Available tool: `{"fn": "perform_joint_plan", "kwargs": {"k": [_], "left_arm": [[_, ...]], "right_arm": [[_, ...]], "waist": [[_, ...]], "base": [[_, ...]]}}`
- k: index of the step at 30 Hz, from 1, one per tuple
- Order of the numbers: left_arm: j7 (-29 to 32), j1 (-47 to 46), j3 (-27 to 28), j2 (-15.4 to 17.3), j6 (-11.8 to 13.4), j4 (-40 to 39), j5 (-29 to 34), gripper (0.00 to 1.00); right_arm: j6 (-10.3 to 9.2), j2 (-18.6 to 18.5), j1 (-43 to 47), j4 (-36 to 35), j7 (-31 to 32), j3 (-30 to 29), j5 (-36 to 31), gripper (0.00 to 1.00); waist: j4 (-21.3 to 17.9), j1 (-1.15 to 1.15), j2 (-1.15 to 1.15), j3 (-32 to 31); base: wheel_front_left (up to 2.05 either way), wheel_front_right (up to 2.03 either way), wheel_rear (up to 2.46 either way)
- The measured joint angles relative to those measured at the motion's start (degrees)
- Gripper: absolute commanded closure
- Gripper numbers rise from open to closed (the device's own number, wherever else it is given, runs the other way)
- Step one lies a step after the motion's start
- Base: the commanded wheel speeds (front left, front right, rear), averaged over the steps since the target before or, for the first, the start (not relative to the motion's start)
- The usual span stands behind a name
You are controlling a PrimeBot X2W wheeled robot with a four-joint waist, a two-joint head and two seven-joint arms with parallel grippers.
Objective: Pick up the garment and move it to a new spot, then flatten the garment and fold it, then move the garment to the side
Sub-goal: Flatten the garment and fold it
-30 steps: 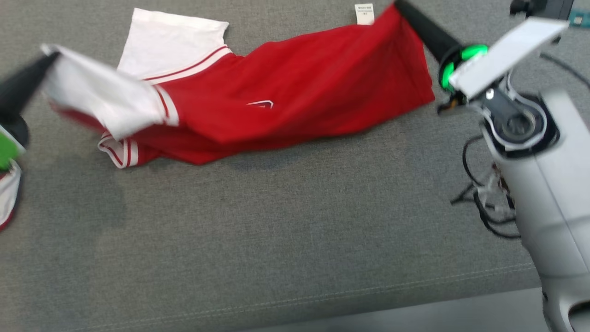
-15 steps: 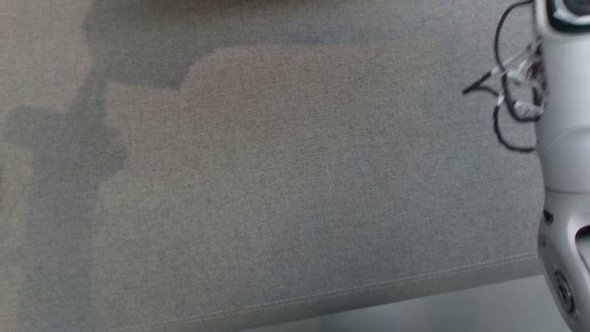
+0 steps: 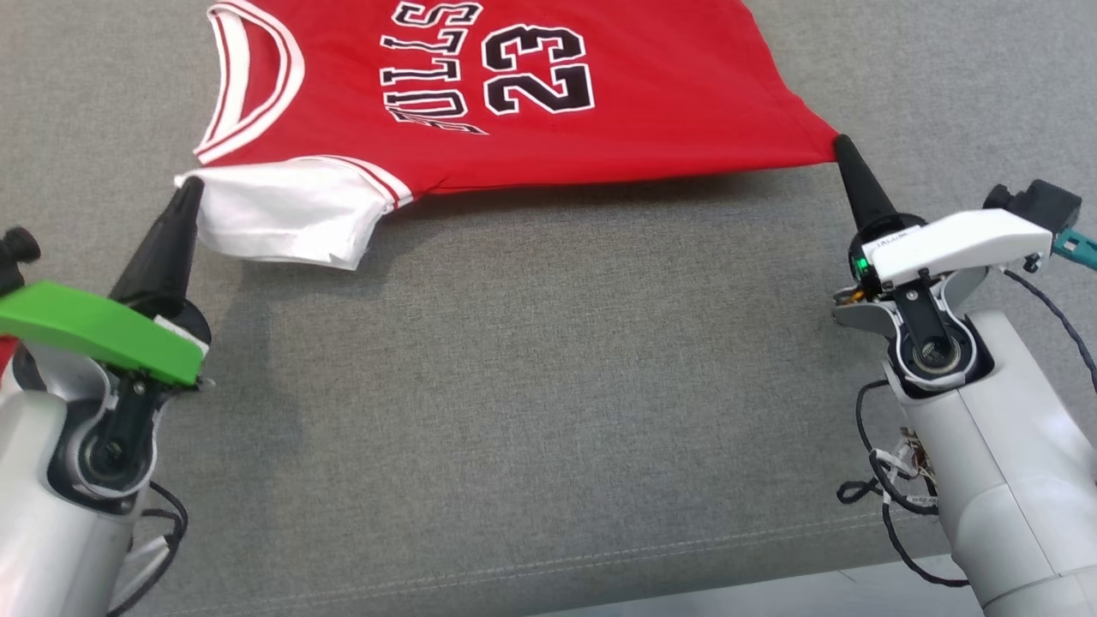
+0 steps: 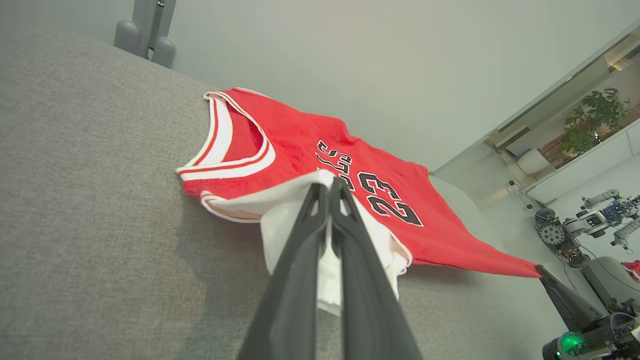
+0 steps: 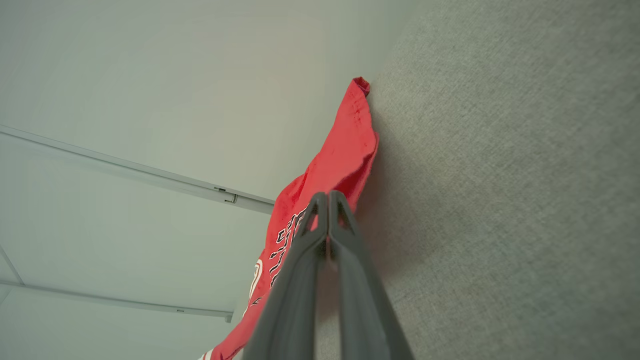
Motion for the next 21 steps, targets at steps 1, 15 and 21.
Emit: {"fn": "perform_joint_plan", "kwargs": {"k": [1,15,21], "left_arm": [[-1.0,1.4,-0.1,-0.4,0.0,-0.1,-0.4,1.00],[-6.5,13.0,-3.5,-0.6,0.0,-5.1,-2.9,1.00],[-5.5,17.5,-6.2,1.8,0.0,-7.1,-3.0,1.00]], "right_arm": [[0.10,0.0,0.8,0.0,-0.5,-0.4,0.6,1.00],[0.34,-2.8,12.2,-10.5,0.3,1.9,5.1,1.00],[0.33,-5.3,18.9,-13.4,1.0,2.5,5.7,1.00]], "waist": [[0.0,0.00,0.00,-0.4],[1.0,0.00,0.00,-6.6],[2.3,0.00,0.00,-8.7]], "base": [[0.00,0.00,0.00],[0.00,0.00,0.00],[0.00,0.00,0.00]]}}
